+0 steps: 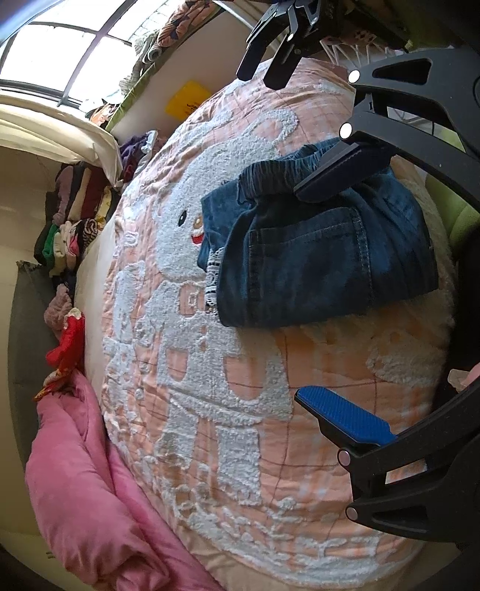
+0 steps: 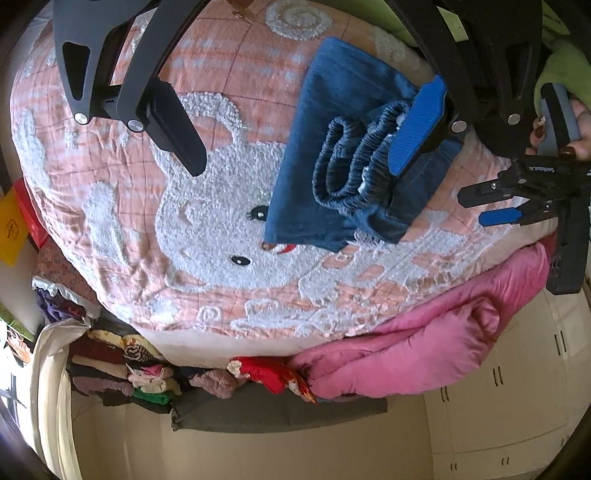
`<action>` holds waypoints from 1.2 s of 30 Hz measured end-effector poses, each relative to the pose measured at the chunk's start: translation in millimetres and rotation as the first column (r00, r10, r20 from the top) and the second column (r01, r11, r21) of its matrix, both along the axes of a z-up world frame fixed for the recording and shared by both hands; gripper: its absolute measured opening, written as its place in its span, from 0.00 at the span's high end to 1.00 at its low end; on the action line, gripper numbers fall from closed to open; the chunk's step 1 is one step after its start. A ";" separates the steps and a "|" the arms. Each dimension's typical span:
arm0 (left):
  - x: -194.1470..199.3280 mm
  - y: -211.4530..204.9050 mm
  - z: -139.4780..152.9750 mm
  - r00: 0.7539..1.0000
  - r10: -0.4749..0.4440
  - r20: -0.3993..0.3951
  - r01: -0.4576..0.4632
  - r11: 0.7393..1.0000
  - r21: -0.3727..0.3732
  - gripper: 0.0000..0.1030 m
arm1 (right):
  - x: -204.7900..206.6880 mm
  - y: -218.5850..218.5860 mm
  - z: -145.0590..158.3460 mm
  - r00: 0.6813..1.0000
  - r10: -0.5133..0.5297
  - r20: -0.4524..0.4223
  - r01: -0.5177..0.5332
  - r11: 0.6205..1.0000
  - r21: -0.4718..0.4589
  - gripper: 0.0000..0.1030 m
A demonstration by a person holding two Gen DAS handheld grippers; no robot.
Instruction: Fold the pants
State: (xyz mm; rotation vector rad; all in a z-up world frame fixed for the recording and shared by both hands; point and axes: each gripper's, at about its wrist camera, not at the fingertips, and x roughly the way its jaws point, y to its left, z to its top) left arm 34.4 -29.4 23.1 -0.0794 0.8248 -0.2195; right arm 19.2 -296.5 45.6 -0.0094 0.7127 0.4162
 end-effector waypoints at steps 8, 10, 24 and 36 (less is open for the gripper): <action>7.6 -12.9 -19.6 0.998 -0.024 -0.052 0.025 1.000 0.019 0.09 | 8.6 3.9 -19.8 0.998 0.004 -0.056 -0.006 0.999 -0.036 0.05; 8.9 -15.6 -23.1 0.998 -0.027 -0.058 0.028 0.999 0.025 0.09 | 10.9 3.8 -25.0 0.997 0.001 -0.072 -0.004 0.999 -0.038 0.05; 16.7 -23.9 -38.4 0.995 -0.025 -0.095 0.030 0.998 0.050 0.09 | 26.1 4.3 -47.5 0.991 0.002 -0.132 -0.005 1.000 -0.020 0.05; 29.1 -25.4 -49.5 0.994 -0.036 -0.107 0.040 0.998 0.039 0.09 | 43.4 10.5 -64.1 0.979 0.062 -0.192 -0.056 0.998 0.034 0.18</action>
